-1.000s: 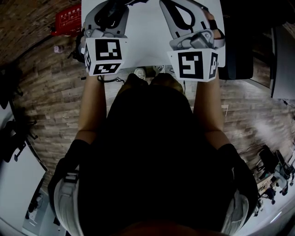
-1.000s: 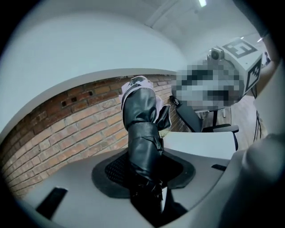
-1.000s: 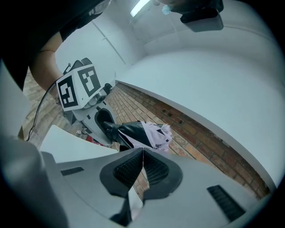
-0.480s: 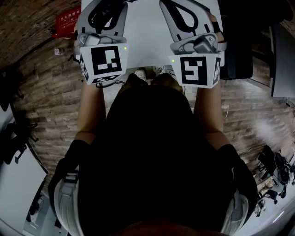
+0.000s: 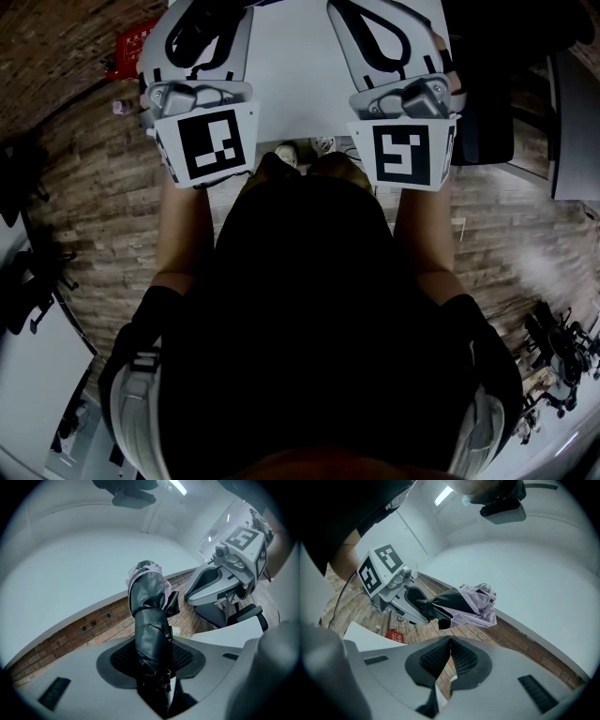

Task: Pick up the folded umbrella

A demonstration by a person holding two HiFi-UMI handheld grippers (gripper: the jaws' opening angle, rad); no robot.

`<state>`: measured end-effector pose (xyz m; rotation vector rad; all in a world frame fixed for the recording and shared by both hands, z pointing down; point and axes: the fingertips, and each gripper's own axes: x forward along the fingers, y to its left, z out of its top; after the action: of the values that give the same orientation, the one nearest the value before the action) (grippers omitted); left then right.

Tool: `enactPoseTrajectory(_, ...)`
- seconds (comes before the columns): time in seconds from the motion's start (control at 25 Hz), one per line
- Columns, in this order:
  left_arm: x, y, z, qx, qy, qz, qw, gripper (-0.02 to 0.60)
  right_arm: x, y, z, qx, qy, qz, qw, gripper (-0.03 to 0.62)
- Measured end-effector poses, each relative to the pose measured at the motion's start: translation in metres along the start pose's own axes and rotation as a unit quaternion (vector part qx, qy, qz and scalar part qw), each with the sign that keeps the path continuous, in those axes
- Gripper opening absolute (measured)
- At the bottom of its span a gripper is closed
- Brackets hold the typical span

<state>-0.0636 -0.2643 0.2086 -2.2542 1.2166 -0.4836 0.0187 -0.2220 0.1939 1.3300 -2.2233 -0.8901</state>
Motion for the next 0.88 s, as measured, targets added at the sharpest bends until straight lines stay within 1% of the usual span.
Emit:
enactPoseTrajectory(0.24,0.0,0.002,-0.006,0.005,-0.004,0.014,0.9999,0.181,-0.001,0.002,-0.004,-0.005,0.009,-0.001,1.0,0.029)
enactPoseTrajectory(0.56,0.0,0.001,-0.008,0.0,-0.011,0.025,0.9996,0.181,0.0,0.002,-0.011,-0.002,0.019,0.003,1.0,0.028)
enactPoseTrajectory(0.88,0.003,-0.001,-0.01,-0.003,-0.019,0.023,0.9996,0.181,0.005,0.001,-0.013,-0.004,0.013,0.004,1.0,0.029)
